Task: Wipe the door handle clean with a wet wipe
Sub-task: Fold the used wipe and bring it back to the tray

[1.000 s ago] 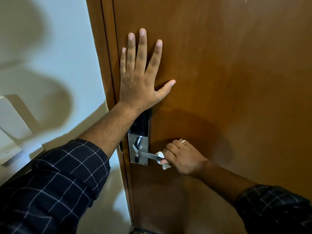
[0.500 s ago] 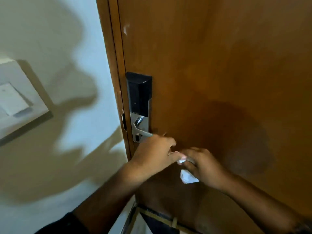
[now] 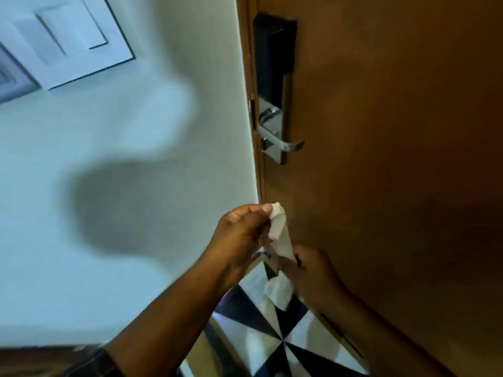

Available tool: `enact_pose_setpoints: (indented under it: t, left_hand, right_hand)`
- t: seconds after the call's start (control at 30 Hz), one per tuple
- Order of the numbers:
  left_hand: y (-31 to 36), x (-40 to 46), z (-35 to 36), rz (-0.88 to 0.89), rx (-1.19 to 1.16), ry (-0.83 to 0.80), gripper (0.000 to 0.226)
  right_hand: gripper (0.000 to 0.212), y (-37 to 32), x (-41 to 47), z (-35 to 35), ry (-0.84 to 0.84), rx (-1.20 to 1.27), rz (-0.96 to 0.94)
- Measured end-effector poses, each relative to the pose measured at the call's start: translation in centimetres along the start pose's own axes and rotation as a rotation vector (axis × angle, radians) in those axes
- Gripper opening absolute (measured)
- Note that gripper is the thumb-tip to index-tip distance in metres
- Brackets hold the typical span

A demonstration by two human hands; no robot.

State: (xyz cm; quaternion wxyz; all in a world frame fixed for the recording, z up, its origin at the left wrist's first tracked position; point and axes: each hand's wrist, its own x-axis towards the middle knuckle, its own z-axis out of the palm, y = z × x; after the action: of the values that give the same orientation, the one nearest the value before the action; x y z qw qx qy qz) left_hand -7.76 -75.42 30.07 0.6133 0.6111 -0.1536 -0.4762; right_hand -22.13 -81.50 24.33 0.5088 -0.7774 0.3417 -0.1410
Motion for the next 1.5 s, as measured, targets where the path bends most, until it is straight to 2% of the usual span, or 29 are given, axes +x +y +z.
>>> enact_pose_setpoints:
  t: [0.07,0.13,0.2,0.27,0.33,0.4,0.5,0.53,0.6,0.67,0.8,0.9,0.97,1.07,1.27,1.43,1.5]
  left_hand:
    - [-0.6,-0.4,-1.5,0.141,0.237,0.194,0.023]
    - [-1.5,-1.4,-3.8,0.348,0.702,0.313,0.018]
    - [-2.8,-2.8,-5.9,0.448,1.027,0.235,0.011]
    - [-4.7,-4.3,-7.9,0.345,1.130,0.085,0.013]
    - [-6.4,-6.0,-9.2,0.225,1.071,0.010,0.013]
    - [-7.9,-7.9,-10.0,0.138,0.872,0.070,0.014]
    - [-9.9,-10.8,-11.3,0.005,0.624,0.112,0.010]
    - [-10.7,-12.0,-11.9,-0.029,0.597,0.085,0.010]
    - [-12.5,-14.6,-13.3,-0.079,0.584,0.022,0.025]
    - [-14.6,-17.1,-14.8,-0.086,0.602,0.044,0.029]
    - [-18.7,-21.5,-19.7,-0.042,0.654,0.184,0.010]
    - [-20.8,-26.5,-24.2,-0.015,0.545,0.248,0.020]
    - [-21.8,-30.3,-27.6,-0.016,0.475,0.297,0.026]
    - [-22.6,-35.7,-31.9,-0.070,0.427,0.361,0.027]
    - [-24.4,-42.1,-37.0,-0.230,0.371,0.287,0.010]
    - [-29.5,-42.0,-40.4,-0.364,0.402,0.349,0.033]
    - [-32.3,-40.8,-41.6,-0.415,0.417,0.393,0.040]
  right_hand:
    - [0.010,0.2,-0.7,1.5,-0.082,-0.106,-0.103]
    - [0.009,0.5,-0.8,2.3,-0.038,-0.102,-0.161]
    - [0.007,0.6,-0.7,2.2,0.044,0.003,-0.160]
    - [0.017,0.9,-0.4,2.3,0.140,0.095,-0.084]
    - [0.018,1.4,-0.1,3.4,0.195,0.184,0.022]
    - [0.020,1.9,-0.5,5.8,0.182,0.348,0.180]
    - [0.014,2.1,-2.3,10.8,0.106,0.655,0.414]
    - [0.012,2.1,-3.3,12.8,0.091,0.737,0.479]
    - [0.012,2.0,-5.7,16.7,0.111,0.805,0.573]
    - [0.015,1.9,-8.0,20.0,0.146,0.834,0.625]
    - [0.004,1.2,-13.8,25.3,0.184,0.763,0.592]
    - [0.008,-0.2,-20.3,29.1,0.143,0.678,0.475]
    - [0.013,-1.4,-25.5,32.1,0.036,0.688,0.388]
    - [0.013,-3.0,-31.7,36.7,-0.076,0.540,0.320]
    - [0.008,-3.6,-36.0,43.7,-0.034,0.352,0.401]
    - [0.006,-0.1,-36.2,49.0,-0.026,0.171,0.443]
    - [0.013,2.2,-35.7,51.2,-0.032,0.132,0.474]
